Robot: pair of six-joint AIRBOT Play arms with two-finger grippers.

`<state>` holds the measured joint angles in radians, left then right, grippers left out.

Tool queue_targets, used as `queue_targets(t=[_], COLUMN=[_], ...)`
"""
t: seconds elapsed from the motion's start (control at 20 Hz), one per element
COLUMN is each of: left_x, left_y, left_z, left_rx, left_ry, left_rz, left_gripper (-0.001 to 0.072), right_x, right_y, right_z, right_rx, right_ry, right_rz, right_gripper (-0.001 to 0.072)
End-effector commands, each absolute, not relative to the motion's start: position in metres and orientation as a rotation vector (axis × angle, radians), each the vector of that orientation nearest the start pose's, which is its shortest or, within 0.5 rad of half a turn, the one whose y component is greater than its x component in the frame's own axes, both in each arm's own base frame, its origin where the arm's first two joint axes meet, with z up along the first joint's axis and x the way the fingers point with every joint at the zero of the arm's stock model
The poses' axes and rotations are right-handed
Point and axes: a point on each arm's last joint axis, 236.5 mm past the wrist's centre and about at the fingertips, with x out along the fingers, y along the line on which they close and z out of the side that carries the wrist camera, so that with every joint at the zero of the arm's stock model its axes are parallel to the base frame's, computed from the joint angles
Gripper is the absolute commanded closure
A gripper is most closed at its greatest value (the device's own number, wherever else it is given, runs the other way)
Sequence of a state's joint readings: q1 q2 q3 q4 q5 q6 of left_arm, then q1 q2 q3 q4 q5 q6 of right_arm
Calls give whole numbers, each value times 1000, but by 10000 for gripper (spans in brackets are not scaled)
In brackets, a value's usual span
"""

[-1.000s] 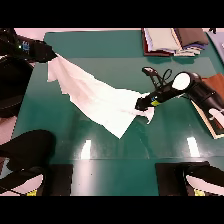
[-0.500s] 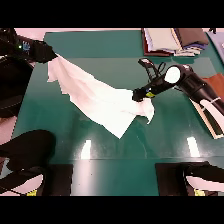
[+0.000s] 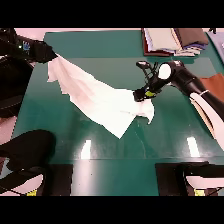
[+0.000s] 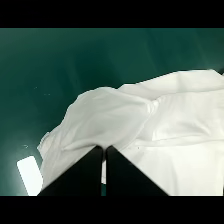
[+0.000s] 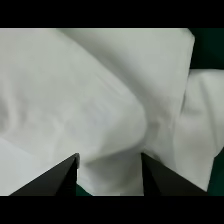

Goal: Fold the shirts.

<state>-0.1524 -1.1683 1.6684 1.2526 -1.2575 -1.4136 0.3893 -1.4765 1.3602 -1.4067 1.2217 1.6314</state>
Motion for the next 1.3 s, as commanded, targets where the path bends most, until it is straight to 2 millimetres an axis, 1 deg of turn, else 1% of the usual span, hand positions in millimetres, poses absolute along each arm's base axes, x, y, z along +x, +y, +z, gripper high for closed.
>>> queue_targets(t=[0.0, 0.05, 0.1, 0.15, 0.2, 0.25, 0.35, 0.45, 0.5, 0.55, 0.6, 0.65, 0.7, 0.75, 0.8, 0.85, 0.9, 1.0, 1.05, 1.15, 1.2, 1.25], left_x=[401, 401, 401, 401, 401, 401, 401, 401, 401, 401, 401, 399, 396, 389, 380, 367, 350, 311, 286, 235, 209, 188], left_y=[-133, -133, -133, -133, -133, -133, -133, -132, -132, -131, -131, -131, -131, -130, -128, -127, -124, -116, -109, -97, -91, -87], left_z=[256, 256, 256, 256, 256, 256, 256, 258, 261, 268, 284, 305, 334, 368, 403, 437, 473, 534, 563, 608, 626, 639], left_rx=[-3, -2, -2, -2, -2, -2, -2, -1, 7, 11, 13, 17, 22, 27, 34, 40, 42, 15, 2, -18, -25, -29], left_ry=[734, 734, 734, 734, 734, 734, 734, 729, 719, 702, 666, 616, 545, 463, 378, 289, 187, -20, -130, -314, -392, -450], left_rz=[-454, -454, -454, -454, -454, -454, -454, -453, -454, -453, -454, -455, -456, -457, -457, -457, -455, -440, -429, -412, -405, -401], left_gripper=[686, 686, 686, 686, 686, 686, 686, 686, 686, 686, 686, 686, 687, 687, 687, 686, 687, 687, 687, 688, 688, 688], right_x=[375, 379, 382, 385, 385, 385, 387, 387, 388, 391, 393, 394, 394, 392, 386, 378, 365, 333, 315, 285, 272, 261], right_y=[192, 193, 195, 195, 195, 195, 196, 196, 196, 194, 192, 186, 179, 170, 159, 148, 134, 110, 99, 81, 74, 69], right_z=[-15, -14, -11, -8, -8, -9, -8, 2, 15, 34, 60, 90, 129, 168, 213, 254, 296, 361, 387, 423, 436, 448], right_rx=[-72, -70, -64, -63, -62, -63, -61, -64, -63, -60, -48, -37, -32, -27, -15, -3, 9, 27, 32, 36, 37, 37], right_ry=[1395, 1379, 1357, 1344, 1342, 1343, 1334, 1310, 1275, 1221, 1149, 1079, 994, 905, 804, 708, 608, 452, 389, 299, 266, 231], right_rz=[366, 367, 369, 369, 370, 370, 370, 380, 387, 398, 405, 407, 412, 413, 406, 396, 381, 350, 332, 299, 285, 272], right_gripper=[441, 529, 533, 575, 665, 695, 695, 696, 696, 696, 696, 696, 696, 696, 696, 696, 696, 696, 696, 696, 696, 696])
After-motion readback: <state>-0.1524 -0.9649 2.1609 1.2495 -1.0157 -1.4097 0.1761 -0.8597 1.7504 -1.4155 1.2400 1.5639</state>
